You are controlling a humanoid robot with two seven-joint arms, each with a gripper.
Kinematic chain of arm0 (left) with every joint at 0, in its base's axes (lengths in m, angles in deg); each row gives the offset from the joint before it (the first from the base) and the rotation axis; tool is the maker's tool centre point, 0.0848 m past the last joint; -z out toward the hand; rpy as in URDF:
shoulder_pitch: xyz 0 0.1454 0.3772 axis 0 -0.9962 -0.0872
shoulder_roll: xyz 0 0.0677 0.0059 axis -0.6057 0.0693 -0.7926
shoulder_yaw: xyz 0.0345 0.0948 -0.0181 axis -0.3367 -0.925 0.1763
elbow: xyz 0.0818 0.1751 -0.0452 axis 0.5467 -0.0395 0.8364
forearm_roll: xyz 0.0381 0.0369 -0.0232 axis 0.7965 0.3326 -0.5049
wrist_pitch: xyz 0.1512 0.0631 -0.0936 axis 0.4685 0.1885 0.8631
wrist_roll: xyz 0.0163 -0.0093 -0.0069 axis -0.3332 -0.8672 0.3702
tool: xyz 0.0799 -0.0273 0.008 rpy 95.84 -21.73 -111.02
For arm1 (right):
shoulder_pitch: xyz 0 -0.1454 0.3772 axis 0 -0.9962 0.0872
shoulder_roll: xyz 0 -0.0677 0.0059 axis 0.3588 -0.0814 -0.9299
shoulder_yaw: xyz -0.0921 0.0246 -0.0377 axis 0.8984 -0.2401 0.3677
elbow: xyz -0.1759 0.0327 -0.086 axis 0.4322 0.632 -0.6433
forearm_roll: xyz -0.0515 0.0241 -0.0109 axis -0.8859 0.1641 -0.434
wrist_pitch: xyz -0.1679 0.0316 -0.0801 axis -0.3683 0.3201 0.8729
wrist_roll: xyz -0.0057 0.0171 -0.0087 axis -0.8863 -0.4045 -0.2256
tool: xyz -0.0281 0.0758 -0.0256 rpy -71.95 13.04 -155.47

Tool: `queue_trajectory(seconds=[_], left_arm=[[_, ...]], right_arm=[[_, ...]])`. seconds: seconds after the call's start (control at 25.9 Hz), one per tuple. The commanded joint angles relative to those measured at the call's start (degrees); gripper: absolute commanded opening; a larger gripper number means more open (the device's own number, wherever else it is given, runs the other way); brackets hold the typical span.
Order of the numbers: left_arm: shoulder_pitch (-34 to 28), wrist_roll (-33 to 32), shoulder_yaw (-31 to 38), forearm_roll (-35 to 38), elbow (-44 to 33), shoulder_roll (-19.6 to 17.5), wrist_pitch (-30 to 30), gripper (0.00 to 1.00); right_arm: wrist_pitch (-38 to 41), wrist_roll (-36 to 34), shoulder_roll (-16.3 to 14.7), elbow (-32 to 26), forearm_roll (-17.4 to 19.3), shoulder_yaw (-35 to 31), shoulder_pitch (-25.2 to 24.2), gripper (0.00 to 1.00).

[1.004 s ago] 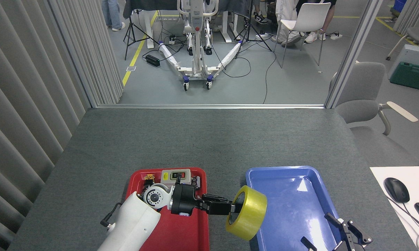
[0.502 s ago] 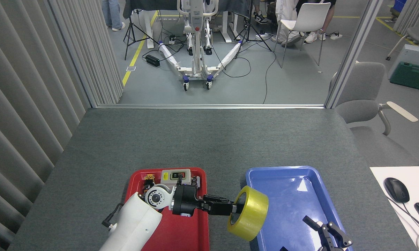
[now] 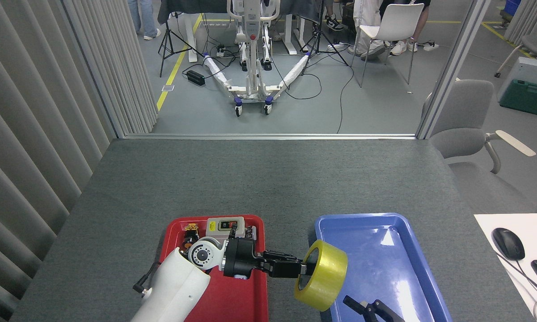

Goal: Place and move tape with both arms
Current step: 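Bring the right gripper up under the held tape roll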

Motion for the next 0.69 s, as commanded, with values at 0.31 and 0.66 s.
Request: queue_trajectory(seconds=[0.31,0.66], left_arm=[[-2.61,0.06,-2.64,0.87,-1.89,0.91,-0.01,0.00],[-3.66,-0.03,-2.99,4.83,-1.36,2.93,-0.01,0.00]], right_arm=[[-0.04,0.56,0.44,-0.14,-0.08,1.95,1.50,0.98],[-0.04,0.56,1.41,-0.32,-2.80,5.12,1.41,0.71]])
